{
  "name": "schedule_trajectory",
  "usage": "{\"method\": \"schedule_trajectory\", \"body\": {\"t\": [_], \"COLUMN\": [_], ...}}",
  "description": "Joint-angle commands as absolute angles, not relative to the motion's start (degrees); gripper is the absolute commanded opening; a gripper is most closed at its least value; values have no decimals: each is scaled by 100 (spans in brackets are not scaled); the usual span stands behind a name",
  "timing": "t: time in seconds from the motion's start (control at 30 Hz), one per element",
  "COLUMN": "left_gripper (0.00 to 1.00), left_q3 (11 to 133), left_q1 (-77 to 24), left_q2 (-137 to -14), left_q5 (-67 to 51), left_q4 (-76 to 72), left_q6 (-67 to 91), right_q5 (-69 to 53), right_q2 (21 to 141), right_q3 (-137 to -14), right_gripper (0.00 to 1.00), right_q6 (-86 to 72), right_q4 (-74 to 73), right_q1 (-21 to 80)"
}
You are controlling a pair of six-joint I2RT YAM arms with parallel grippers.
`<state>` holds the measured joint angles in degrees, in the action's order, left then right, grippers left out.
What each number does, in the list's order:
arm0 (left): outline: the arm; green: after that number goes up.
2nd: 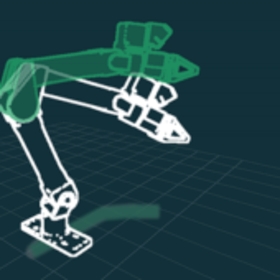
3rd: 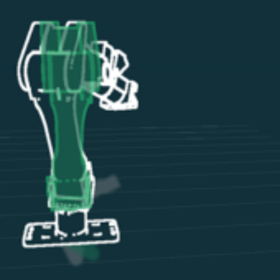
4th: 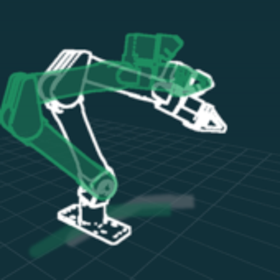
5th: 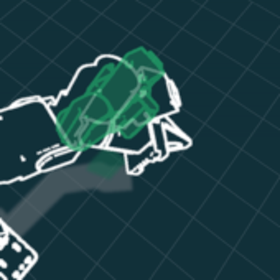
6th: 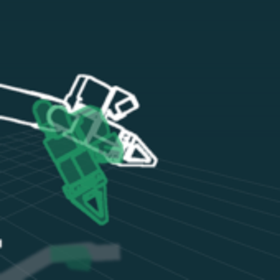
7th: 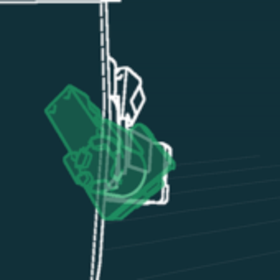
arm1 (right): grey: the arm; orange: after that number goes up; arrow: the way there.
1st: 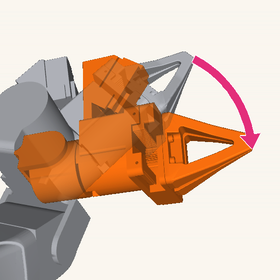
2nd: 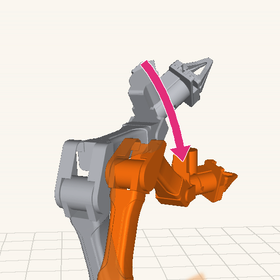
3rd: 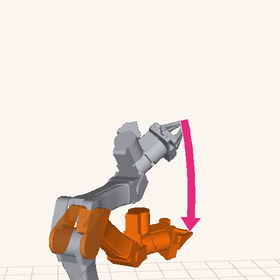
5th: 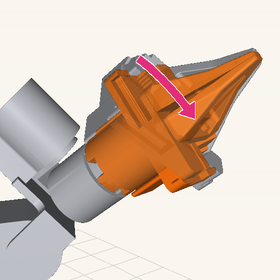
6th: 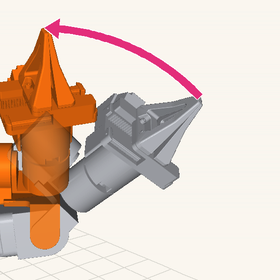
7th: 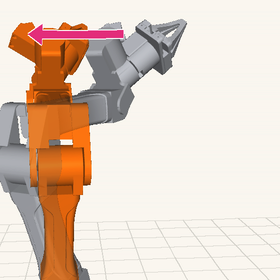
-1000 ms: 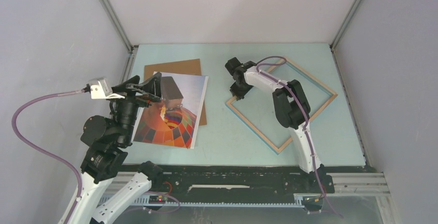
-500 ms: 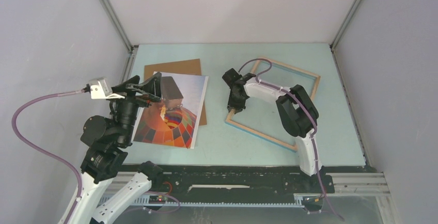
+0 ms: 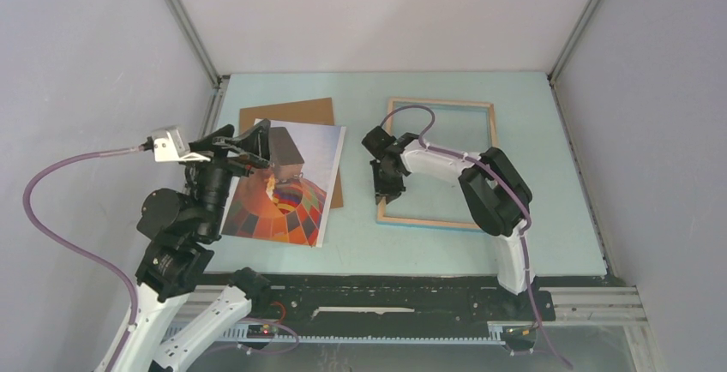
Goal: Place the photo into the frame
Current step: Adjust the photo frame at the center of the board.
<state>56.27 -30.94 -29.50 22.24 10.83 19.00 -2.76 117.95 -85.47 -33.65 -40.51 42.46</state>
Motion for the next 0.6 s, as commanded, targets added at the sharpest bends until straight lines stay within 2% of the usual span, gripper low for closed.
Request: {"method": "schedule_trajectory", "body": {"t": [0.0, 0.1, 0.17, 0.27, 0.4, 0.57], "left_gripper": [100, 100, 100, 100, 100, 100], "left_q3": [5622, 5657, 5652, 5660, 5614, 5777], "left_q1": [-3120, -3112, -3094, -3089, -3101, -3079], "left_q2": [-3078, -3152, -3199, -3362, -3768, -4685], "left_q5": [2174, 2185, 2168, 2171, 2423, 2974], "left_q4": [927, 982, 983, 1001, 1061, 2675], "left_q6": [1873, 1880, 1878, 1898, 1929, 2826], "right_q5": [-14, 209, 76, -787, -1829, -2786], "right_q2": [11295, 11002, 10868, 10882, 11017, 10910], "right_q3": [-8617, -8726, -8660, -8533, -8269, -7218], "right_gripper": [30, 52, 61, 65, 66, 66], "right_q6": [-2638, -2605, -2676, -2954, -3437, -4235], "right_q4": [-4283, -4152, -3743, -2756, -1594, -168], "right_q1": [4261, 4370, 4400, 4369, 4531, 4678]}}
